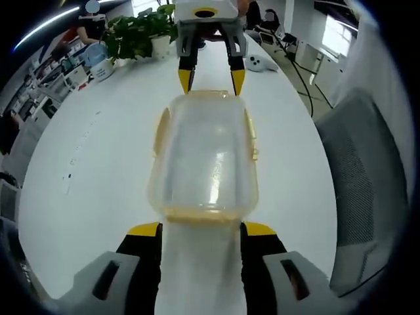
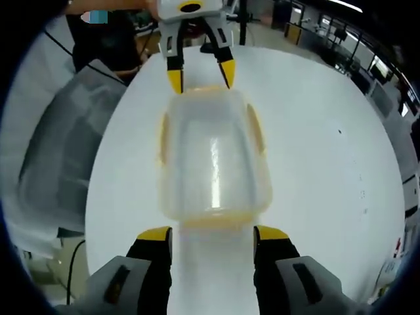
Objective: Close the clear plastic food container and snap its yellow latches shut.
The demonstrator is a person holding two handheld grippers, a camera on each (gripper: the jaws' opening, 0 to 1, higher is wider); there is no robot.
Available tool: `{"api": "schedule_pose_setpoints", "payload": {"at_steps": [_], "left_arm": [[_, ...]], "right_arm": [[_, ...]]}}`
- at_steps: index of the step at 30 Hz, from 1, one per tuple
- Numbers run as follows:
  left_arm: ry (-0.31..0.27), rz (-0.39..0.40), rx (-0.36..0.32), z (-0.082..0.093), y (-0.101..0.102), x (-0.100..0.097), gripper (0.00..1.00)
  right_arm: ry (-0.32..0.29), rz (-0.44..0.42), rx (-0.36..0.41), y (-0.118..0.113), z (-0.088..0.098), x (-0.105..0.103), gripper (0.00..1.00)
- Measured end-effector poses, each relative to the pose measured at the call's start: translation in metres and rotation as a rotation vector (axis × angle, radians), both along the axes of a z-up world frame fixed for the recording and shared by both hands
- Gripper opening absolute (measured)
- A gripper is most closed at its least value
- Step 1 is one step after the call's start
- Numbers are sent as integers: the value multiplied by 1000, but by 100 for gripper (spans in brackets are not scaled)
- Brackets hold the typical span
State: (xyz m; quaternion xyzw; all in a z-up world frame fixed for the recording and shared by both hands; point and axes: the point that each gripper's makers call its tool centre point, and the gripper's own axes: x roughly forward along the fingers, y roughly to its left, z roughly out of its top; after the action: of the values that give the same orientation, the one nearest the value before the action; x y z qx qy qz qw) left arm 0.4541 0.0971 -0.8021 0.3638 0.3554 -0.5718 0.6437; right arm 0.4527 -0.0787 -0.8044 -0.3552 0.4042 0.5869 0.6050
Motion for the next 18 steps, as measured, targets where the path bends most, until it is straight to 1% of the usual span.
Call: {"api": "schedule_pose_setpoints", "payload": {"at_steps": [3, 6, 8, 10, 12, 14, 17, 18], "left_arm": [[6, 4, 3, 0, 3, -5, 52], [6, 26, -12, 3, 2, -7, 52], [1, 42, -22, 6, 2, -7, 52], [7, 74, -43, 11, 0, -7, 52], [15, 121, -83, 17, -2, -6, 52], [31, 173, -120, 22, -4, -4, 52], [60, 248, -153, 24, -5, -5, 52], [56, 275, -150, 23, -4, -4, 52]], "right_arm": [[-5, -37, 17, -3, 4, 1, 49], [5, -77, 35, -3, 8, 0, 51], [-3, -111, 42, -4, 12, 2, 51], [6, -165, 73, 0, 17, 3, 51], [-4, -231, 90, 0, 21, 9, 51], [21, -287, 112, 3, 24, 8, 50], [30, -378, 101, 4, 24, 12, 47], [57, -440, 95, 3, 23, 12, 46]]}}
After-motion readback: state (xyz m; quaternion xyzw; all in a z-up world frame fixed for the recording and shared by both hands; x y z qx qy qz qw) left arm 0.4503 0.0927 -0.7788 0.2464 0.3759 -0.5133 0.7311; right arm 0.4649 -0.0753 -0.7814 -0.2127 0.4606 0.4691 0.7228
